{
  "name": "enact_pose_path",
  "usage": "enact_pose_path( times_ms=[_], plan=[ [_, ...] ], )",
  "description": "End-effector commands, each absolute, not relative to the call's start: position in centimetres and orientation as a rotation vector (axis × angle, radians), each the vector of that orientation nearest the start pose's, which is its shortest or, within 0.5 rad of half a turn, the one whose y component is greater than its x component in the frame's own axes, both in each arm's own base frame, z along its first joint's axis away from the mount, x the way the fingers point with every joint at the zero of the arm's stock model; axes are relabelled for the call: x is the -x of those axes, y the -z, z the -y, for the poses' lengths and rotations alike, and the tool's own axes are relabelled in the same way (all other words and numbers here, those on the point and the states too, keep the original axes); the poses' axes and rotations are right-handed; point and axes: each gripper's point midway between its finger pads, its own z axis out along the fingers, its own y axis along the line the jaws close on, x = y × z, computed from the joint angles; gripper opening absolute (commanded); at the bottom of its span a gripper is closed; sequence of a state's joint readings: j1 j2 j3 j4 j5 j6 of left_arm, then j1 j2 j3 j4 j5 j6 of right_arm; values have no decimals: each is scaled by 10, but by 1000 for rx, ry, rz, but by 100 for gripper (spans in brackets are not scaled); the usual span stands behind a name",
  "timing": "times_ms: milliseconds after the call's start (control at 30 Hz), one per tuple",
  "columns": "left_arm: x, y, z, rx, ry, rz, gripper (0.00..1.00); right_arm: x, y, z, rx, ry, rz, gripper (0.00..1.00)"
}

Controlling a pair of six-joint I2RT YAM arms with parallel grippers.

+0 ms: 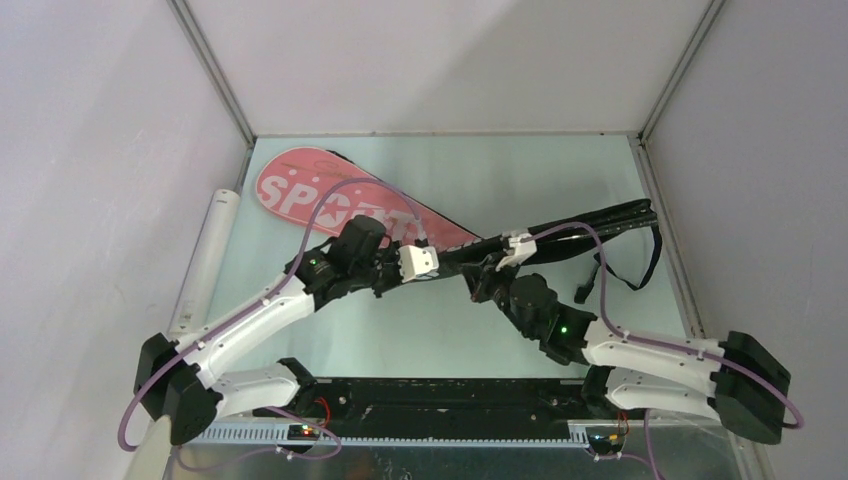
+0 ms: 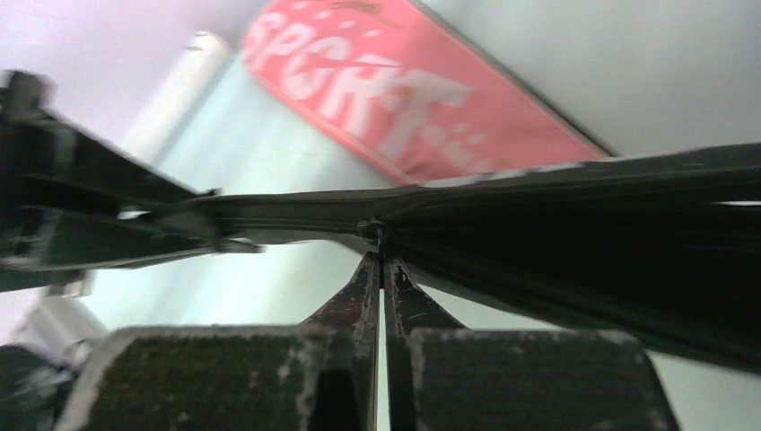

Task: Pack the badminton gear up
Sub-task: Zip the racket bag at the center of the board.

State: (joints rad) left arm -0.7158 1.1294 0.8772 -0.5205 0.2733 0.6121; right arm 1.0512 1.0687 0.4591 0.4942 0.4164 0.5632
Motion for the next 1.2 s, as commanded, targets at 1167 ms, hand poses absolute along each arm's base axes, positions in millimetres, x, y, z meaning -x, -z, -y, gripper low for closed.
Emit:
enact_pose_path(
  times_ms=[1167],
  plan=[
    [-212,-133,148,-1790,397,-1902,0,-405,-222,209,-137,546,-1827,29]
  ],
)
